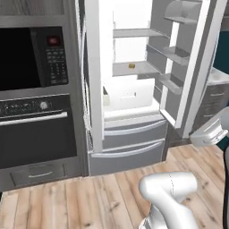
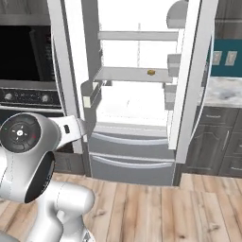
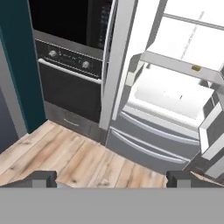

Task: Take the cakes from the fridge and place them on the empty tray on the dining counter.

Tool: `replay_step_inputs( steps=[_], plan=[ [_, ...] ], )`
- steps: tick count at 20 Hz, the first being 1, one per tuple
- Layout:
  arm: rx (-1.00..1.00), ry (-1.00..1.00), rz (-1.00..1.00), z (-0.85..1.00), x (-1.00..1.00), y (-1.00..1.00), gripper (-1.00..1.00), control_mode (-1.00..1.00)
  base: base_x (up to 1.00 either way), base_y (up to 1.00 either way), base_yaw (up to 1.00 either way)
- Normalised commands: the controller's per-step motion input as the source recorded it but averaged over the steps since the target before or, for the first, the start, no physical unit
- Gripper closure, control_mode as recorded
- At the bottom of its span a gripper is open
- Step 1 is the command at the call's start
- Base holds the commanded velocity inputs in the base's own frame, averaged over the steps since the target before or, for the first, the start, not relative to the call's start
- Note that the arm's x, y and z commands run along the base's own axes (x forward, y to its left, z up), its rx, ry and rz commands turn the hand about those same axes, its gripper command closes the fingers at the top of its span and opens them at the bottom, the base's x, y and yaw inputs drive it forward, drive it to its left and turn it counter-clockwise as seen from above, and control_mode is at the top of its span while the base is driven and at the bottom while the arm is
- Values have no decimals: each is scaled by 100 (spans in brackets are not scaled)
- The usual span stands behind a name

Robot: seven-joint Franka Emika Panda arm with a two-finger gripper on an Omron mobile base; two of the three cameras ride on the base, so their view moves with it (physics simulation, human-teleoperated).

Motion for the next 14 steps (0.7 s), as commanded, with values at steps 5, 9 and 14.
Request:
replay_step_inputs(
  steps=[5, 9, 14],
  plan=[
    [0, 0, 0, 0, 0, 0, -100, 100, 54, -40, 0],
    [0, 0, 0, 0, 0, 0, -100, 100, 74, -26, 0],
    [0, 0, 0, 0, 0, 0, -100, 100, 100, 0, 0]
  ],
)
